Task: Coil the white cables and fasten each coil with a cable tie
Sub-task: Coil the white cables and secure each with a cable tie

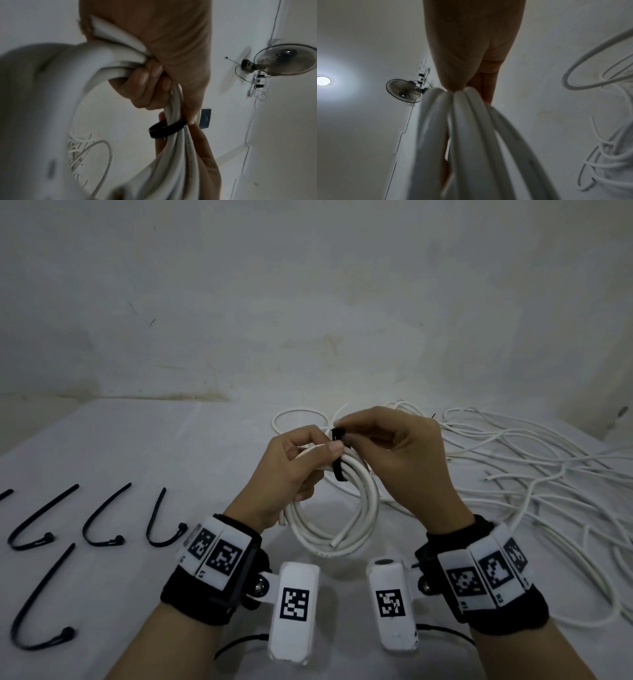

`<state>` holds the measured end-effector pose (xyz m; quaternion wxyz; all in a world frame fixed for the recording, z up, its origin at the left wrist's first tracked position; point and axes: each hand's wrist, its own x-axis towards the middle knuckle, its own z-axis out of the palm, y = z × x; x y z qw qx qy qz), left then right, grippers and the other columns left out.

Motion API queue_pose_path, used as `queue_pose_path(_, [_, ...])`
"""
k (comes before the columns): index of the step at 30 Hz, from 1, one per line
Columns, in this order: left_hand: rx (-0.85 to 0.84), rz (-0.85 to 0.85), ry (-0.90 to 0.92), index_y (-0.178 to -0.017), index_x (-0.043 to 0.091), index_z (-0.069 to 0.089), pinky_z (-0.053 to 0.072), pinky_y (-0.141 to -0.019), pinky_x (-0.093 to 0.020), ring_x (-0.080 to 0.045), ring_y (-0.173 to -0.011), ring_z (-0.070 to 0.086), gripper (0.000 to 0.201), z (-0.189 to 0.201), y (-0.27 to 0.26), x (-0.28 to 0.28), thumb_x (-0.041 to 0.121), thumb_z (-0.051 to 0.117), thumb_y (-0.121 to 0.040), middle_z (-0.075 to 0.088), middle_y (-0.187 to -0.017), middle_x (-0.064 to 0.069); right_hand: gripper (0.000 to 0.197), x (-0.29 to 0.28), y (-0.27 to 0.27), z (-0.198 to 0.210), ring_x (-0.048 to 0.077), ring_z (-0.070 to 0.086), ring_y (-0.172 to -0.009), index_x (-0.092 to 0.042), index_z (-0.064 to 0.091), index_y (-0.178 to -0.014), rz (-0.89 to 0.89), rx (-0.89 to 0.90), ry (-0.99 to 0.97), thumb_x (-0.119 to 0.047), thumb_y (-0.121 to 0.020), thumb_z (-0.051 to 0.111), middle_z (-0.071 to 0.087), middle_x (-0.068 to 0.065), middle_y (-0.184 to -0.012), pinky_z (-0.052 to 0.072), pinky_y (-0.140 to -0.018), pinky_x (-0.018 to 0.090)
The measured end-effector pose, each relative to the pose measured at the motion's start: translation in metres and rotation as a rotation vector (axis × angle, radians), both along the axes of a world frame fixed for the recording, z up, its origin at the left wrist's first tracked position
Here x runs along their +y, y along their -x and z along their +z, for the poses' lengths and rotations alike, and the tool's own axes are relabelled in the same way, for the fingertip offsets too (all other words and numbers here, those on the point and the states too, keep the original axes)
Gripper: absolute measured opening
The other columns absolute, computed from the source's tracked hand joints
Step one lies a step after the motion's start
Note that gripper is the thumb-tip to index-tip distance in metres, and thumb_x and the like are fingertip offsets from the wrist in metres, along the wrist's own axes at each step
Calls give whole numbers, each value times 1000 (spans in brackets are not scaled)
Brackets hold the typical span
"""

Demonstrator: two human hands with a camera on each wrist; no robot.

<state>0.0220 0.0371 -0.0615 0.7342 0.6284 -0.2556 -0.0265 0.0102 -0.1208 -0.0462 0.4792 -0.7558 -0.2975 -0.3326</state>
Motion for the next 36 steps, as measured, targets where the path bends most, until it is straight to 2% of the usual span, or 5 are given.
queue_pose_path(11, [-43, 68, -79, -70, 8, 57, 20, -38, -16, -6, -37, 28, 18, -3, -1, -3, 17, 66, -82, 57, -51, 5, 6, 6, 2, 1, 7, 56, -74, -7, 60, -80, -173, -91, 65, -4, -84, 63, 57, -3, -74, 50, -65, 15])
queue_pose_path(17, [-36, 65, -96, -76, 7, 56, 15, -41, -27, -12, -43, 27, 22, -5, 2, -9, 24, 70, -79, 62, -59, 4, 15, -6, 3, 10, 14, 63, -67, -18, 53, -80, -234, -27, -192, -10, -91, 60, 60, -3, -72, 54, -59, 25])
queue_pose_path(22, [-101, 115, -166, -108, 14, 58, 25, -37, -16, -4, -36, 32, 22, -2, 2, -2, 11, 63, -87, 63, -54, 6, 16, -1, 4, 10, 12, 64, -68, -22, 54, -82, -166, 93, -144, -11, -92, 59, 63, -2, -74, 55, -59, 27])
queue_pose_path(30, [-81, 106, -253, -100, 16, 66, 25, -38, -16, -5, -38, 31, 12, -2, 1, -2, 15, 62, -88, 63, -55, 8, 18, 1, 0, 4, 15, 63, -70, -18, 57, -75, -240, 136, -134, -8, -84, 68, 62, -8, -71, 54, -68, 35])
queue_pose_path(36, [-108, 66, -207, -106, -4, 59, 32, -44, -1, 6, -38, 49, 18, 2, 7, -11, 1, 57, -89, 61, -50, 15, 22, -5, -6, 4, 12, 63, -62, -16, 55, -71, -256, 133, -289, -4, -83, 68, 63, -1, -68, 51, -63, 25])
